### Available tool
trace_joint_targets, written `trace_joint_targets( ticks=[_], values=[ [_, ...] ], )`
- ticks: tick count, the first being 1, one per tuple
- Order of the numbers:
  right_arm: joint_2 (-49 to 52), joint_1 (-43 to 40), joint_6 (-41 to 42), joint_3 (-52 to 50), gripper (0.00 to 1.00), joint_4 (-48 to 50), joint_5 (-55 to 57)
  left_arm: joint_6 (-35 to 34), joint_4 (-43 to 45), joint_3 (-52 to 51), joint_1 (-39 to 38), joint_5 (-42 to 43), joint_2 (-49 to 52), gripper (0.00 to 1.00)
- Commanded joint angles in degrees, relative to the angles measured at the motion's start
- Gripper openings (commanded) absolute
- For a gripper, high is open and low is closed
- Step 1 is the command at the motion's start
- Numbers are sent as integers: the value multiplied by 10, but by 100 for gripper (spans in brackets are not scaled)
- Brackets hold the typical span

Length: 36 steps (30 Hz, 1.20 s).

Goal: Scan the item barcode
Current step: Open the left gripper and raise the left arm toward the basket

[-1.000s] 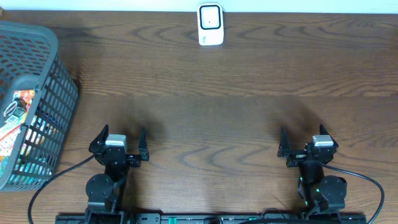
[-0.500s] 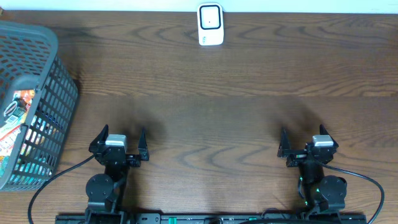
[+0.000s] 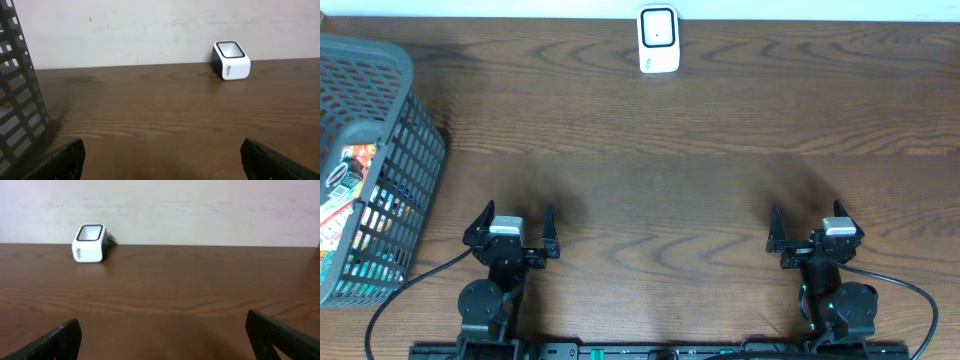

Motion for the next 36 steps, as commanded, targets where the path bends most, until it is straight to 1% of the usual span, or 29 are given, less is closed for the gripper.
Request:
trace_joint_targets(
  ticks=[1, 25, 27, 28, 29, 31, 34, 36],
  values=[
    [-3, -2, -4, -3, 99, 0, 2, 3, -23, -8, 3, 9, -4, 98],
    [-3, -2, -4, -3, 99, 0, 2, 3, -19, -8, 3, 12, -4, 98],
    [-3, -2, -4, -3, 99, 0, 2, 0, 1, -8, 2, 36, -4, 98],
    [-3, -2, -4, -3, 99, 0, 2, -3, 11, -8, 2, 83, -4, 98],
    [-3, -2, -4, -3, 99, 0, 2, -3, 23, -8, 2, 101, -4, 98],
    [-3, -2, -4, -3, 99, 0, 2, -3, 63, -8, 2, 119, -4, 98],
    [-3, -2, -4, -3, 99, 0, 2, -3, 177, -8, 2, 137, -4, 98],
    [-3, -2, -4, -3, 99, 0, 2, -4, 269, -7, 2, 140, -4, 98]
  ],
)
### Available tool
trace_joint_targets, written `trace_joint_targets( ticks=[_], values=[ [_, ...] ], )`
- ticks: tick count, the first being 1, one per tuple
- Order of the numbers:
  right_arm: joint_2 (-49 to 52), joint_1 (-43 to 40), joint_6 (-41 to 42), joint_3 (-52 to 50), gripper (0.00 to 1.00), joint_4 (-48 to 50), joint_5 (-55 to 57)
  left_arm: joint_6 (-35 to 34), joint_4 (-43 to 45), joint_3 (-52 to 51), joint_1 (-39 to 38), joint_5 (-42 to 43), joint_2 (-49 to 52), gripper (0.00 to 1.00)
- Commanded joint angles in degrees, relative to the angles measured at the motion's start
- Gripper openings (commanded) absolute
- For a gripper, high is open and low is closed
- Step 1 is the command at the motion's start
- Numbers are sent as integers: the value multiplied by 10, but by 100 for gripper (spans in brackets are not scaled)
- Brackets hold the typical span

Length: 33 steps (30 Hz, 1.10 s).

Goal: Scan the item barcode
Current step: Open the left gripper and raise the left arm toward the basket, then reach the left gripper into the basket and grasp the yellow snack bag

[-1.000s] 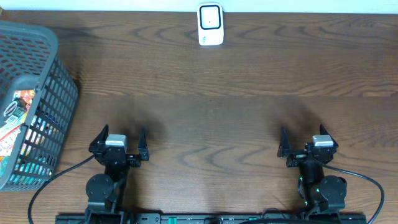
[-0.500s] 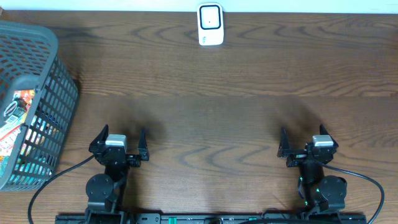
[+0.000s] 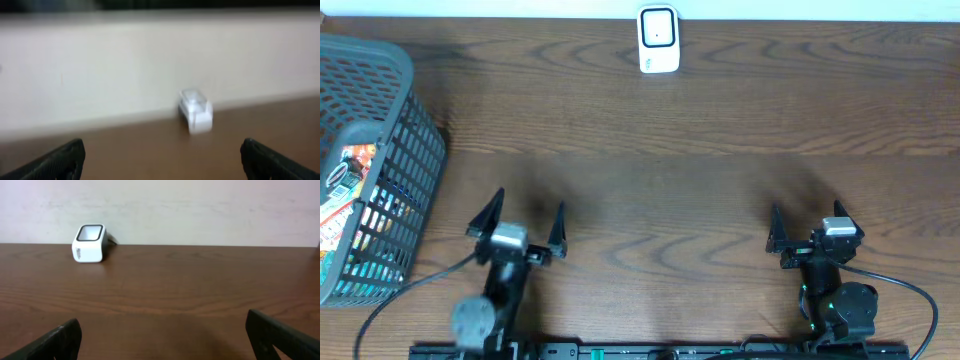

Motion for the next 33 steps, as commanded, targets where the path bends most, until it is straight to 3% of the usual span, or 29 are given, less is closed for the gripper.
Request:
trace_joint_targets(
  ticks=[1, 5, 11, 14, 16, 20, 22, 25, 29, 32, 33],
  values=[
    [-4, -2, -4, -3, 99, -1, 2, -5, 135, 1, 2, 39, -5, 98],
    [-4, -2, -4, -3, 99, -1, 2, -5, 219, 44, 2, 32, -5, 97],
    [-4, -2, -4, -3, 99, -1, 2, 15, 170, 201, 2, -82, 62, 97],
    [-4, -2, -4, -3, 99, -1, 2, 15, 24, 352, 2, -71, 149, 98],
    [-4, -2, -4, -3, 99, -1, 2, 16, -138, 478, 2, -49, 222, 98],
    [-4, -2, -4, -3, 99, -1, 2, 23, -368, 676, 2, 17, 369, 98],
    [-4, -2, -4, -3, 99, -1, 2, 24, -434, 714, 2, 25, 405, 98],
    [-4, -2, -4, -3, 99, -1, 2, 23, -422, 738, 3, 18, 439, 97],
    [-4, -2, -4, -3, 99, -1, 2, 2, -445, 831, 3, -70, 503, 98],
    [-4, -2, -4, -3, 99, -1, 2, 12, -544, 960, 23, -140, 588, 98],
    [-4, -2, -4, -3, 99, -1, 2, 8, -639, 1056, 52, -155, 653, 97]
  ],
)
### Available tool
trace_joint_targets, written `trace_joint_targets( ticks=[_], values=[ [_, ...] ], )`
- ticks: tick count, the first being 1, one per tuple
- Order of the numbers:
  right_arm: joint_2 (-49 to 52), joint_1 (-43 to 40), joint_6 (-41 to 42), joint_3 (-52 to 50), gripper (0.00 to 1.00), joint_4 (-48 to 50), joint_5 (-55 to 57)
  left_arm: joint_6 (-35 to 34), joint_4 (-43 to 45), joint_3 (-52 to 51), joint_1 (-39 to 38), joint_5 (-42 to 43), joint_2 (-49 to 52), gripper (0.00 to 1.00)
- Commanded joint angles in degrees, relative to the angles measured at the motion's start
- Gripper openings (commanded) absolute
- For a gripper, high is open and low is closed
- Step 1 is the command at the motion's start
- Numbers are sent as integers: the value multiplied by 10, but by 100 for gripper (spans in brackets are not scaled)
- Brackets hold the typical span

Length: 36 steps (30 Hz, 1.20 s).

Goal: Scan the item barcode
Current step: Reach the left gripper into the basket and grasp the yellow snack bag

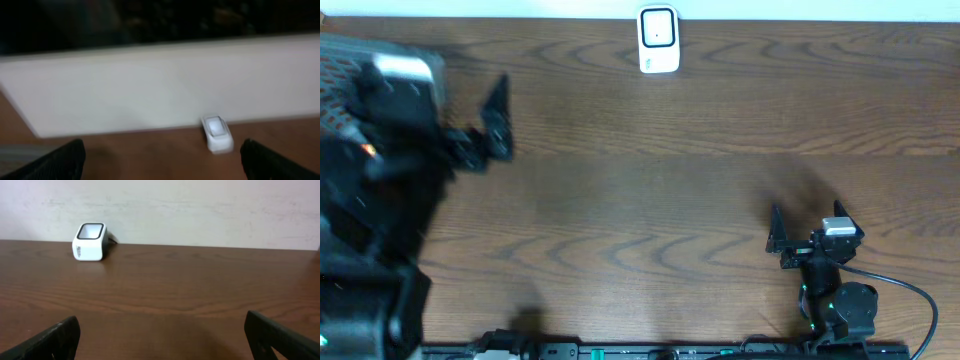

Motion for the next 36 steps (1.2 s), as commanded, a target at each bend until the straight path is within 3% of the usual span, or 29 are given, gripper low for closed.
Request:
trace_joint_targets(
  ticks=[1, 2, 4, 7, 12, 18, 21, 23, 31, 36],
  values=[
    [-3, -2, -4, -2, 99, -2, 2, -25, -166, 204, 63, -83, 129, 97],
    [-3, -2, -4, -2, 99, -2, 2, -56, -260, 296, 113, -81, 202, 98],
    [-3, -2, -4, -2, 99, -2, 2, -63, -332, 387, 189, -39, 286, 98],
    [-3, -2, -4, -2, 99, -2, 2, -72, -339, 425, 296, 65, 353, 98],
    [-3, -2, -4, -2, 99, -2, 2, -71, -355, 424, 368, 72, 398, 97],
    [-3, -2, -4, -2, 99, -2, 2, -96, -375, 417, 424, 31, 439, 98],
    [-3, -2, -4, -2, 99, -2, 2, -163, -415, 412, 448, -43, 470, 98],
    [-3, -2, -4, -2, 99, -2, 2, -205, -474, 410, 450, -150, 518, 98],
    [-3, -2, -4, -2, 99, -2, 2, -210, -493, 364, 441, -169, 601, 98],
    [-3, -2, -4, -2, 99, -2, 2, -210, -461, 297, 426, -199, 629, 98]
  ],
)
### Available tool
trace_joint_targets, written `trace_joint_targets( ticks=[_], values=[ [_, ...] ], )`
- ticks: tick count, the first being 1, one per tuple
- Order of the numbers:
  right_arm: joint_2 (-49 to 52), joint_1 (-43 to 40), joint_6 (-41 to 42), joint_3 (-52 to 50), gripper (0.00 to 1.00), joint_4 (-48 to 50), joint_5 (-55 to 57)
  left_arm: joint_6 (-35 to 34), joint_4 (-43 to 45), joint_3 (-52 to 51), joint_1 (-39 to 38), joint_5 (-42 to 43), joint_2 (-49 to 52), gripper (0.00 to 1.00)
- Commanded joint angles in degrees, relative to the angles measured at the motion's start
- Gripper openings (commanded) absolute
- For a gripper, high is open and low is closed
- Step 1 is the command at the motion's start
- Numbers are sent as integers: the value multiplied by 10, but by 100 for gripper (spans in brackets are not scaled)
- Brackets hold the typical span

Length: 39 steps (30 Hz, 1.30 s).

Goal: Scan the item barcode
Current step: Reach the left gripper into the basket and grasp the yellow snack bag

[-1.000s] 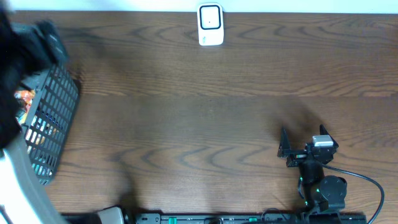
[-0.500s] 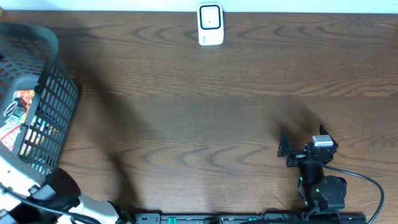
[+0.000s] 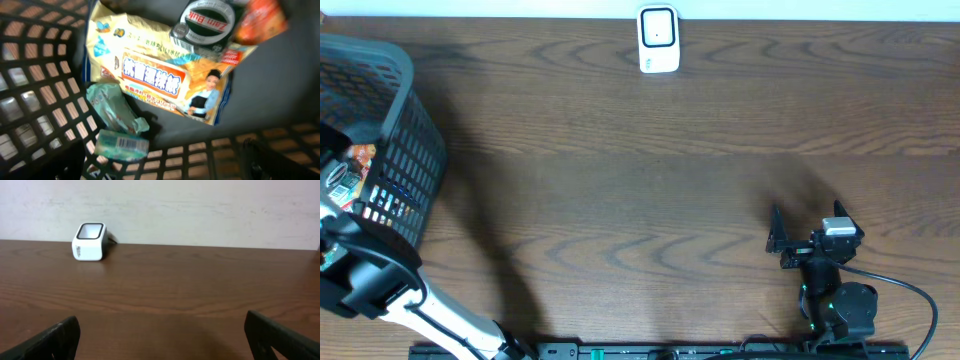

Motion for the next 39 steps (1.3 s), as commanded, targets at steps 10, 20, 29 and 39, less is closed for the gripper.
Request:
trace_joint_targets(
  ticks=[10, 20, 29, 39],
  values=[
    [-3, -2, -4, -2, 99, -2, 2, -9, 127, -160, -24, -38, 15, 98],
    [-3, -2, -4, -2, 99, -2, 2, -9, 252, -297, -24, -37, 15, 98],
    [-3, -2, -4, -2, 99, -2, 2, 42, 322, -313, -24, -30, 15, 97],
    [-3, -2, -4, -2, 99, -2, 2, 85, 367, -348, -23, -66, 15, 84]
  ],
)
